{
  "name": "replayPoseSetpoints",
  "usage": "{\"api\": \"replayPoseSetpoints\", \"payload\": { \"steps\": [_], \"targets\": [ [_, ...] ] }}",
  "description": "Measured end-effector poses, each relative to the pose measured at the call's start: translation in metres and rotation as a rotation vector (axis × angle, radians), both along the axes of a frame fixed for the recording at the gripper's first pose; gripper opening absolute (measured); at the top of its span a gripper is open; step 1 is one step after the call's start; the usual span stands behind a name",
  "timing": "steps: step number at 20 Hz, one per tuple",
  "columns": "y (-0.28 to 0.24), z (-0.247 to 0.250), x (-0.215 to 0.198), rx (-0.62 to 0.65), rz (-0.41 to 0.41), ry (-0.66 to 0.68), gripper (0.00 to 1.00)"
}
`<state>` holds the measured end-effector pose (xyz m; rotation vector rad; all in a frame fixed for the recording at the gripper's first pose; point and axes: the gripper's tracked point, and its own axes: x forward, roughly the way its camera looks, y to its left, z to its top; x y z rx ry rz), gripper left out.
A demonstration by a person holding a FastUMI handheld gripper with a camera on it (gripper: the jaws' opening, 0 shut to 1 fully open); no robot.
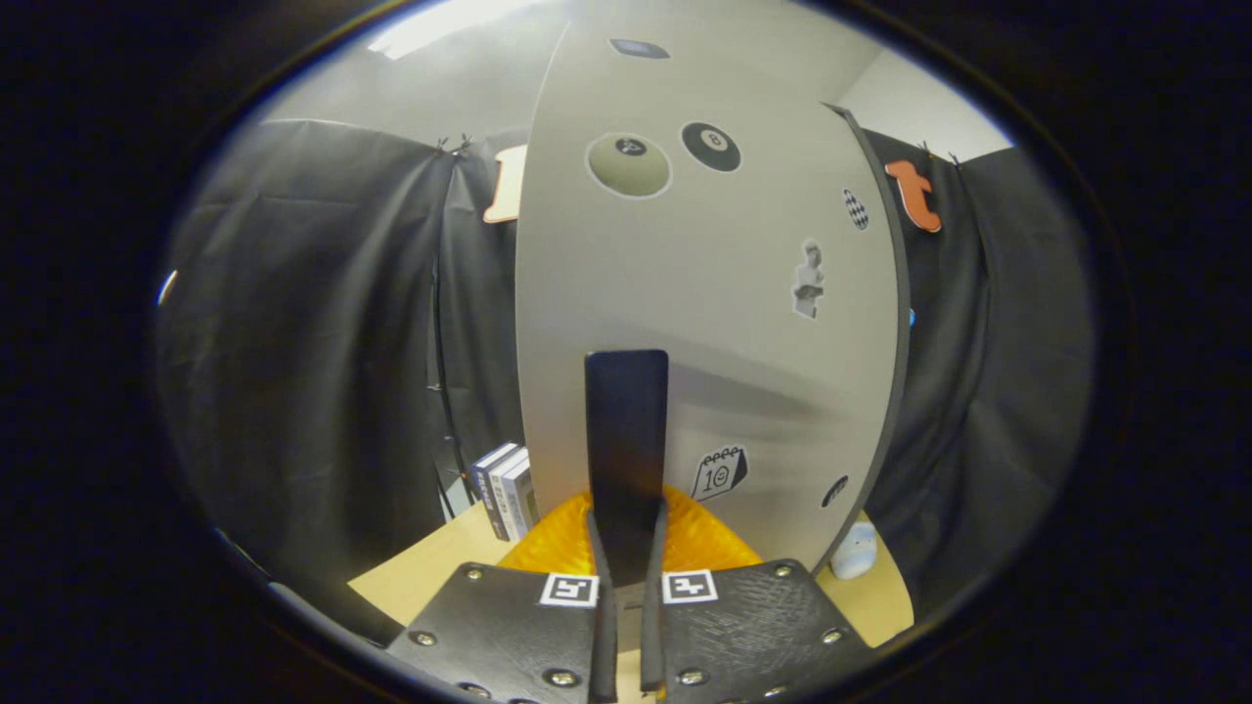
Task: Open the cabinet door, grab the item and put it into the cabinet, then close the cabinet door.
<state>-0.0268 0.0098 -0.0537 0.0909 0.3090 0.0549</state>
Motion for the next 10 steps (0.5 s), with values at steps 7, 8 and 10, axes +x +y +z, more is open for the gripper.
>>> {"api": "replayPoseSetpoints", "payload": {
  "steps": [7, 8, 10],
  "targets": [
    [-0.021, 0.002, -0.023, 0.003, -0.060, 0.022, 0.10],
    [-0.025, 0.003, -0.028, -0.002, -0.071, 0.023, 0.09],
    [-0.034, 0.005, -0.039, -0.008, -0.097, 0.028, 0.10]
  ]
}}
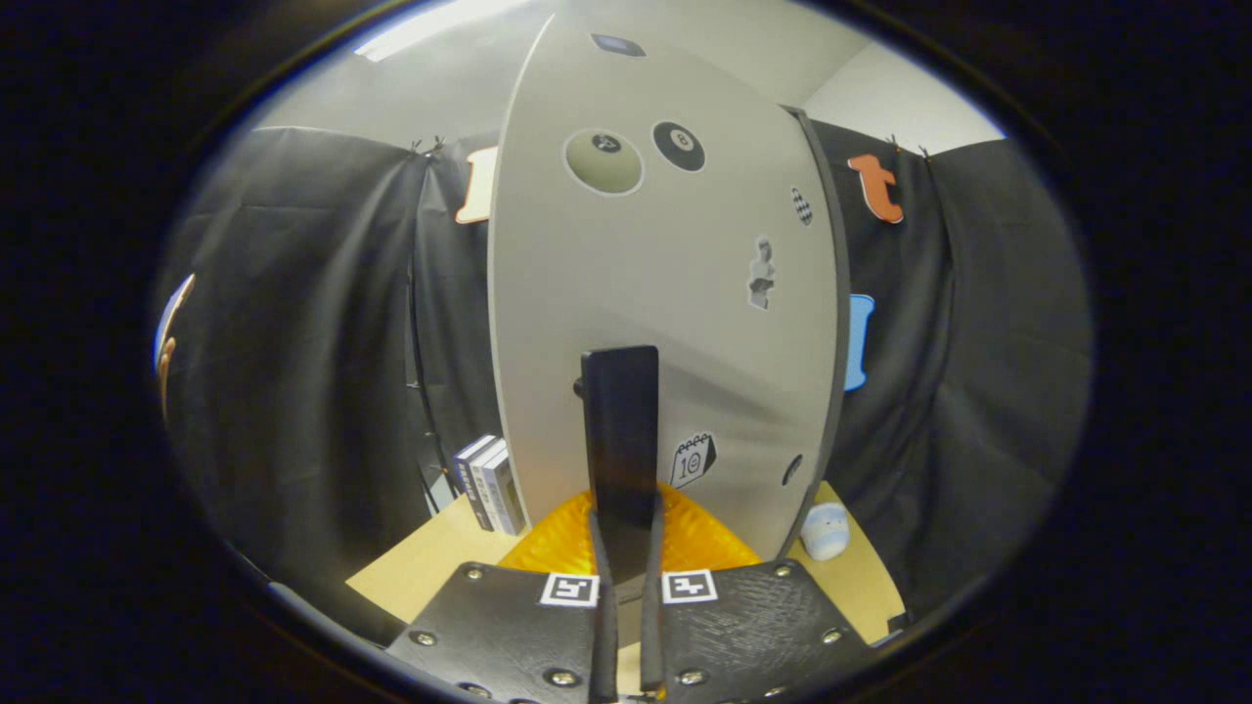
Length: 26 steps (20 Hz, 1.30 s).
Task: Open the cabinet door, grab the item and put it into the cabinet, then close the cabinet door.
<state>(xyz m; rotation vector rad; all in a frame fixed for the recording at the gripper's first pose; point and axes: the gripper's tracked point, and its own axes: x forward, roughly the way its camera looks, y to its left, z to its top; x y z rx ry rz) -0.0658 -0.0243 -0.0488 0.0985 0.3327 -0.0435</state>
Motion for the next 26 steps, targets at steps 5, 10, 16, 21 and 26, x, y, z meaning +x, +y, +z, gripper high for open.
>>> {"api": "replayPoseSetpoints", "payload": {
  "steps": [5, 10, 16, 21, 26],
  "targets": [
    [-0.033, 0.002, -0.031, 0.015, -0.080, 0.016, 0.09],
    [-0.065, 0.004, -0.056, 0.017, -0.165, 0.020, 0.08],
    [-0.101, 0.007, -0.078, 0.023, -0.235, 0.025, 0.08],
    [-0.133, -0.001, -0.099, 0.045, -0.241, 0.055, 0.08],
    [-0.162, -0.003, -0.115, 0.006, -0.278, 0.053, 0.08]
  ]
}}
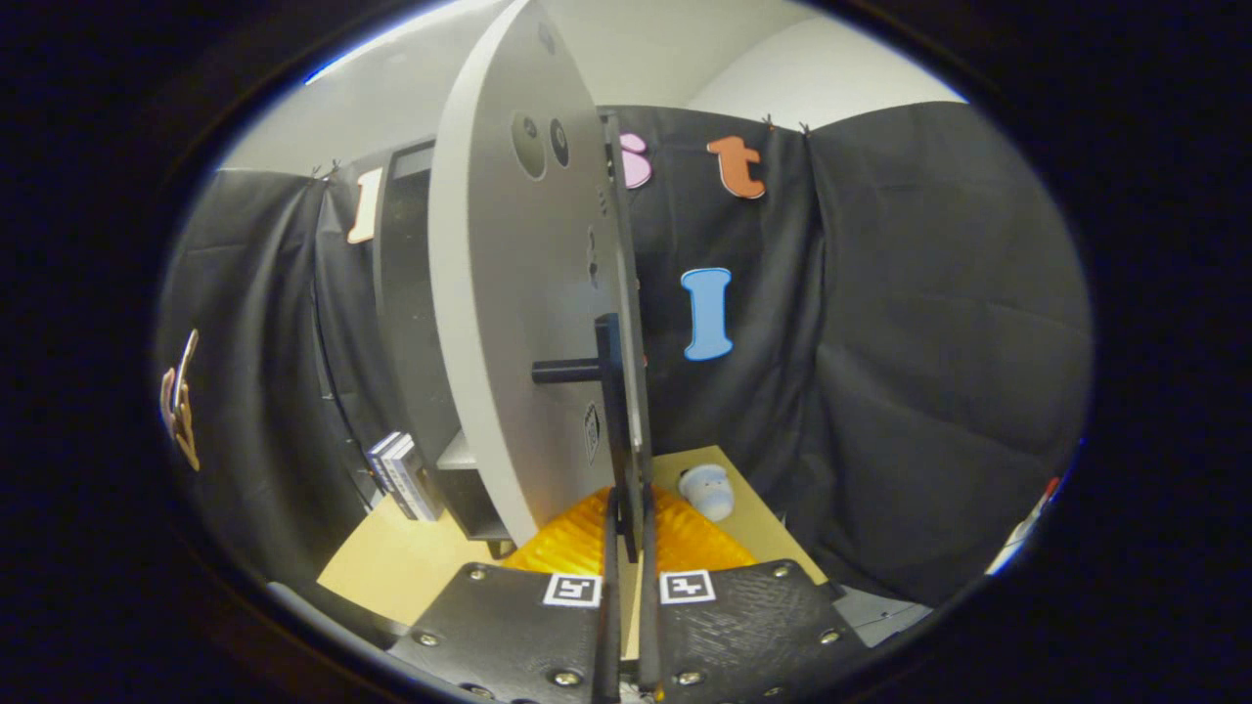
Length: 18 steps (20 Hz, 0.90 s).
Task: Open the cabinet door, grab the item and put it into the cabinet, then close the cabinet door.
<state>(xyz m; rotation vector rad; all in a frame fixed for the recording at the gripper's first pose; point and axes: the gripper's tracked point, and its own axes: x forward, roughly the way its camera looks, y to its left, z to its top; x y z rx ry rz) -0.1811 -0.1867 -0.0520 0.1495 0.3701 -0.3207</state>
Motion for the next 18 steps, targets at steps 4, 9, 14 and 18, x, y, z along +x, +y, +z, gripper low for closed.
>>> {"api": "replayPoseSetpoints", "payload": {
  "steps": [4, 9, 14, 18],
  "targets": [
    [-0.033, -0.001, -0.024, -0.052, -0.078, 0.014, 0.05],
    [-0.069, -0.003, -0.050, -0.092, -0.173, 0.019, 0.04],
    [-0.066, 0.003, -0.071, -0.092, -0.198, -0.009, 0.05],
    [-0.034, 0.012, -0.063, -0.084, -0.142, -0.043, 0.04]
  ]
}}
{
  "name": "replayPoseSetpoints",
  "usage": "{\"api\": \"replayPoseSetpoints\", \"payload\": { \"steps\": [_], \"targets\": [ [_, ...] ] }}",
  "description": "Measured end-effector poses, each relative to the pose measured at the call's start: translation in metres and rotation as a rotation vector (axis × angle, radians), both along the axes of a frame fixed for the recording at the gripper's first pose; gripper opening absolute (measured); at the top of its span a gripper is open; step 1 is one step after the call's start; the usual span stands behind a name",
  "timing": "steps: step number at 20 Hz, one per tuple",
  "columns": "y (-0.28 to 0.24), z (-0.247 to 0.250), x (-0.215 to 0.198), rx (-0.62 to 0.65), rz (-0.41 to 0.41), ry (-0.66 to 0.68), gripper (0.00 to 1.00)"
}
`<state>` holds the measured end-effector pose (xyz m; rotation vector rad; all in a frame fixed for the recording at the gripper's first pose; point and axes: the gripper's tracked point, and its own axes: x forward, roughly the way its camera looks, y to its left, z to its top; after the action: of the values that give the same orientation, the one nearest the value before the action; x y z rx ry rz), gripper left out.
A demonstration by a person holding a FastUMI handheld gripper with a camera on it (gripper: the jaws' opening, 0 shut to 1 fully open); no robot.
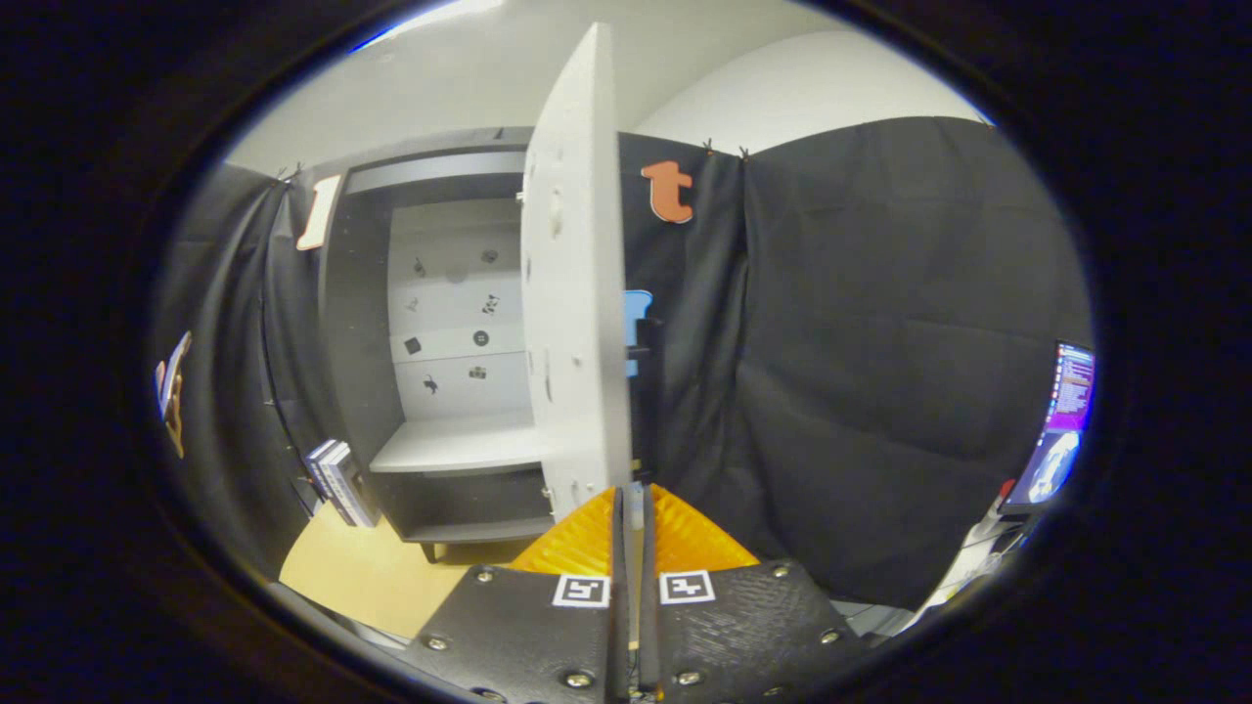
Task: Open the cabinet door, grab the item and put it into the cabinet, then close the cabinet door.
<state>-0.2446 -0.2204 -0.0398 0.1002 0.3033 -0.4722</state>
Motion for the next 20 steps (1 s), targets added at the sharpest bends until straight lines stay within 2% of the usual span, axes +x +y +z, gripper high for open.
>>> {"api": "replayPoseSetpoints", "payload": {
  "steps": [10, 17, 20],
  "targets": [
    [0.079, -0.025, 0.074, 0.040, 0.235, 0.005, 0.04],
    [0.133, -0.081, 0.119, 0.062, 0.400, 0.094, 0.04],
    [0.145, -0.109, 0.131, 0.068, 0.440, 0.154, 0.04]
  ]
}}
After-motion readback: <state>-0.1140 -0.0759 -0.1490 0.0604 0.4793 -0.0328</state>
